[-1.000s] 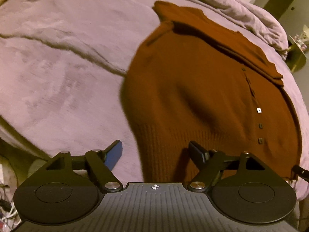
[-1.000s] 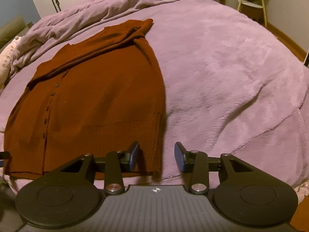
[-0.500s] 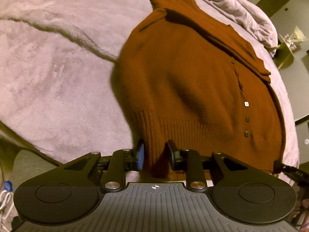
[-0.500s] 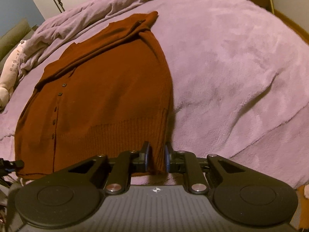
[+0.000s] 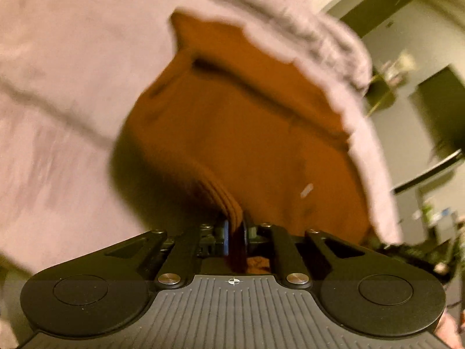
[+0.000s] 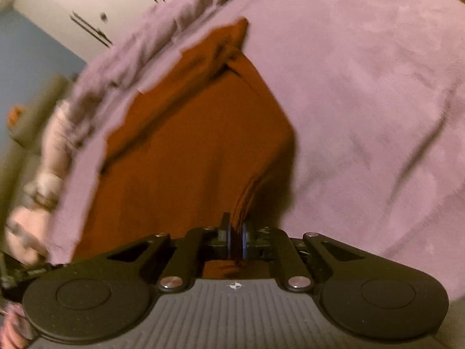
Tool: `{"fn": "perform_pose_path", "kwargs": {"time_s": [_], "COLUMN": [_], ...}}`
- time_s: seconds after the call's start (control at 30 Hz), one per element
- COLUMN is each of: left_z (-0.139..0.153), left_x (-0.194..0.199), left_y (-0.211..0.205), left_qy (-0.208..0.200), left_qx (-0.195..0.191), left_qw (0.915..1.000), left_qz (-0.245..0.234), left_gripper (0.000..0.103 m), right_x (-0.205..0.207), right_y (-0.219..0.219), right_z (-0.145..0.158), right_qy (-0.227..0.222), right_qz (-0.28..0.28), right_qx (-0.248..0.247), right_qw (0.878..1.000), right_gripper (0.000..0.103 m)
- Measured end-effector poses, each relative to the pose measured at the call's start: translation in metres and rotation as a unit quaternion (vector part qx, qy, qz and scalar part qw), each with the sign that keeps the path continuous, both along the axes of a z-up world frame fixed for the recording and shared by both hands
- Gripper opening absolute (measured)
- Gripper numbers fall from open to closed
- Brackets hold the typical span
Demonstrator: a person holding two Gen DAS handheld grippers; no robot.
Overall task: Fold small clothes
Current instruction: 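Lift the hem with both grippers and fold it toward the collar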
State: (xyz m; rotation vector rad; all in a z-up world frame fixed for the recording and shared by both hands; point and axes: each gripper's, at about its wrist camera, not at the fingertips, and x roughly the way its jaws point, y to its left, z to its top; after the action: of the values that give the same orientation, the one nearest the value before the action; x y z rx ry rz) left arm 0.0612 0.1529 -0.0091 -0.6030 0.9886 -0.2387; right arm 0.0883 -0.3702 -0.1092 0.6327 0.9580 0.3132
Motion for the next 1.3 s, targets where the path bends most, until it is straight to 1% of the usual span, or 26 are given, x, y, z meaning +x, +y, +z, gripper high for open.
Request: {"fn": "perform_pose_path", "kwargs": {"time_s": [0.03,0.1,0.13,0.2,0.27,0.33,0.4,0.47,0.5,0.57,0.63,0.67,0.7,0.73,0.77,0.8,0.83,0.9,0.97,1.03,1.07,1.13,1.2,1.27,1.3], "left_z": [0.01,0.025,0.029,0.033,0.029,0.019,0.006,-0.007,-0.012,-0.019,-0.016,-0.012,-0.006,-0.001,0.004,0.007,0.007,0.002,-0.007,-0.016,-0.02,-0.025,-0.026,-0.028,-0.031], "left_x": [0.007,0.025,0.035,0.06,0.082,0.107,0.127,0.144,0.147,0.15,0.142,0.136,0.129,0.121,0.114,0.109,0.107,0.109,0.118,0.126,0.132,0.139,0.143,0.148,0.15], "left_y": [0.002,0.005,0.006,0.009,0.009,0.011,0.013,0.008,0.01,0.009,0.014,0.017,0.019,0.023,0.025,0.029,0.032,0.033,0.025,0.015,0.009,-0.001,-0.011,-0.02,-0.023], "left_qy": [-0.018,-0.044,-0.053,-0.067,-0.071,-0.065,-0.057,-0.046,-0.042,-0.035,-0.054,-0.073,-0.095,-0.123,-0.142,-0.155,-0.156,-0.139,-0.119,-0.111,-0.109,-0.111,-0.119,-0.123,-0.122], "left_qx": [-0.004,0.0,0.004,0.027,0.047,0.057,0.067,0.099,0.106,0.115,0.112,0.114,0.126,0.146,0.161,0.17,0.17,0.167,0.179,0.203,0.208,0.204,0.203,0.213,0.22], "left_qw": [0.9998,0.9989,0.9984,0.9968,0.9952,0.9946,0.9941,0.9922,0.9921,0.9918,0.9915,0.9901,0.9865,0.9803,0.975,0.9719,0.9722,0.9759,0.9766,0.9726,0.9715,0.9713,0.9692,0.9651,0.9634], "left_qz": [0.003,0.016,0.021,0.035,0.048,0.058,0.062,0.059,0.052,0.044,0.04,0.039,0.042,0.05,0.055,0.05,0.04,0.019,-0.005,-0.023,-0.033,-0.051,-0.072,-0.089,-0.094], "left_gripper": [0.011,0.011,0.011,0.011,0.011,0.011,0.011,0.011,0.012,0.017,0.021,0.027,0.051,0.069,0.071,0.071,0.073,0.073,0.073,0.073,0.073,0.073,0.074,0.074,0.074], "right_x": [0.007,0.023,0.033,0.055,0.079,0.1,0.122,0.141,0.148,0.161,0.165,0.162,0.157,0.153,0.149,0.145,0.142,0.136,0.135,0.139,0.141,0.146,0.149,0.144,0.14], "right_y": [-0.001,-0.002,-0.002,0.002,0.011,0.017,0.022,0.032,0.036,0.044,0.044,0.042,0.038,0.033,0.028,0.025,0.022,0.022,0.027,0.033,0.036,0.04,0.041,0.041,0.04], "right_z": [0.007,0.018,0.024,0.033,0.042,0.045,0.042,0.035,0.031,0.022,0.02,0.022,0.024,0.026,0.028,0.03,0.031,0.031,0.027,0.022,0.019,0.016,0.018,0.026,0.03], "right_qy": [-0.01,-0.024,-0.032,-0.048,-0.072,-0.09,-0.094,-0.101,-0.102,-0.097,-0.092,-0.1,-0.112,-0.124,-0.132,-0.142,-0.151,-0.168,-0.17,-0.164,-0.162,-0.162,-0.161,-0.179,-0.195], "right_qz": [-0.001,-0.003,-0.006,-0.012,-0.016,-0.02,-0.024,-0.022,-0.016,-0.01,-0.001,0.0,-0.001,-0.002,-0.004,-0.008,-0.008,0.006,0.026,0.036,0.041,0.048,0.053,0.06,0.065], "right_qx": [0.012,0.029,0.033,0.023,-0.001,-0.027,-0.049,-0.075,-0.088,-0.125,-0.138,-0.134,-0.124,-0.114,-0.111,-0.118,-0.127,-0.144,-0.165,-0.188,-0.195,-0.202,-0.211,-0.211,-0.211], "right_qw": [1.0,0.999,0.999,0.999,0.997,0.995,0.994,0.992,0.991,0.987,0.986,0.986,0.986,0.986,0.985,0.983,0.98,0.975,0.971,0.968,0.966,0.965,0.963,0.959,0.956], "right_gripper": [0.006,0.006,0.006,0.006,0.006,0.006,0.006,0.006,0.006,0.006,0.007,0.007,0.009,0.015,0.02,0.029,0.034,0.035,0.039,0.04,0.04,0.04,0.04,0.04,0.043]}}
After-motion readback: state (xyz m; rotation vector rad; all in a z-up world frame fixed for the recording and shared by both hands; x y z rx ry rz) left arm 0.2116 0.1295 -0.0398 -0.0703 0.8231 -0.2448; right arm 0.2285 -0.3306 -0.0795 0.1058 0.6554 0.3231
